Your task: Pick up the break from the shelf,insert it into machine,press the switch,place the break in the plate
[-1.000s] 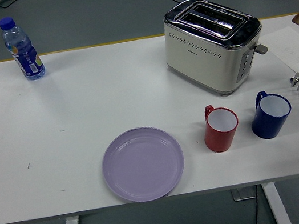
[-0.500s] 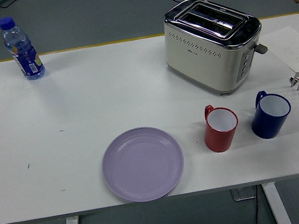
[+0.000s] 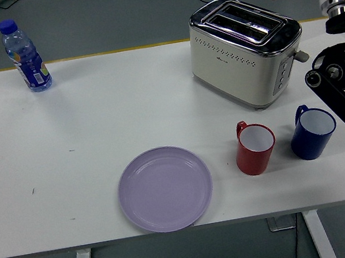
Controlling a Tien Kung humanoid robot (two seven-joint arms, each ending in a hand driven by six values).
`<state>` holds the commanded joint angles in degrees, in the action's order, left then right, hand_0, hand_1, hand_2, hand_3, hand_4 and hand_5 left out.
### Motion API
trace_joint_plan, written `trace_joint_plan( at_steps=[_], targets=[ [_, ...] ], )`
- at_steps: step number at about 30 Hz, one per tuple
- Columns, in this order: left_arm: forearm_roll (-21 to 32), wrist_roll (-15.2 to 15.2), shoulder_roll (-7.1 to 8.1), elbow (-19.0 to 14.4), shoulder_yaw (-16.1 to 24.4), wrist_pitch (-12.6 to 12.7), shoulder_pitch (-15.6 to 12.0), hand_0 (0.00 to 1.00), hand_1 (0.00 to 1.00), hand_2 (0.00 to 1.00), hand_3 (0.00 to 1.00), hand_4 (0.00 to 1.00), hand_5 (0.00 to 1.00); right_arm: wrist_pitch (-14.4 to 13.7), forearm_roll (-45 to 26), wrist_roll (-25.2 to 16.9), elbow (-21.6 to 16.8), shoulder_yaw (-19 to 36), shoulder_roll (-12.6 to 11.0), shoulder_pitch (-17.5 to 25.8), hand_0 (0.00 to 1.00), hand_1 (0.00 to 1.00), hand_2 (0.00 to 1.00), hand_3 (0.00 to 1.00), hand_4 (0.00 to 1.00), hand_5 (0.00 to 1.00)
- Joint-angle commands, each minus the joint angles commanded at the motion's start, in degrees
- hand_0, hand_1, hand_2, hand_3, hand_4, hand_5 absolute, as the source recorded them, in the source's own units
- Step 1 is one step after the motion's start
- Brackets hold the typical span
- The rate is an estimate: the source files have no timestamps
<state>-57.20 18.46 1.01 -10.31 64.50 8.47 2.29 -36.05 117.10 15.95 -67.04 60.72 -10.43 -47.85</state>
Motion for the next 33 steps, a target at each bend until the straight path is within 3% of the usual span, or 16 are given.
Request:
trace_joint_plan(
  at_steps=[4,15,33],
  targets=[
    [0.34,-0.09,0.06,0.00,-0.37,0.01,0.11,0.417,0.488,0.529,0.602,0.416,0.998,-0.93,-1.58,-1.56,4.15,-2.25,2.55,-1.19,0.307,0.267,0.341,0.475,0.435,0.002],
    [0.64,-0.08,0.10,0.00,-0.79,0.52,0.11,0.418,0.488,0.529,0.602,0.416,0.998,-0.93,-4.00,-6.68,11.61,-5.83,5.53,-2.79,0.304,0.266,0.340,0.474,0.433,0.002],
    [-0.19,-0.20,0.20,0.00,-0.60,0.56,0.45,0.417,0.488,0.530,0.603,0.417,0.998,-0.93,-0.91,-9.13,16.39,-4.63,5.51,-3.41,0.305,0.267,0.339,0.473,0.446,0.002]
  ],
)
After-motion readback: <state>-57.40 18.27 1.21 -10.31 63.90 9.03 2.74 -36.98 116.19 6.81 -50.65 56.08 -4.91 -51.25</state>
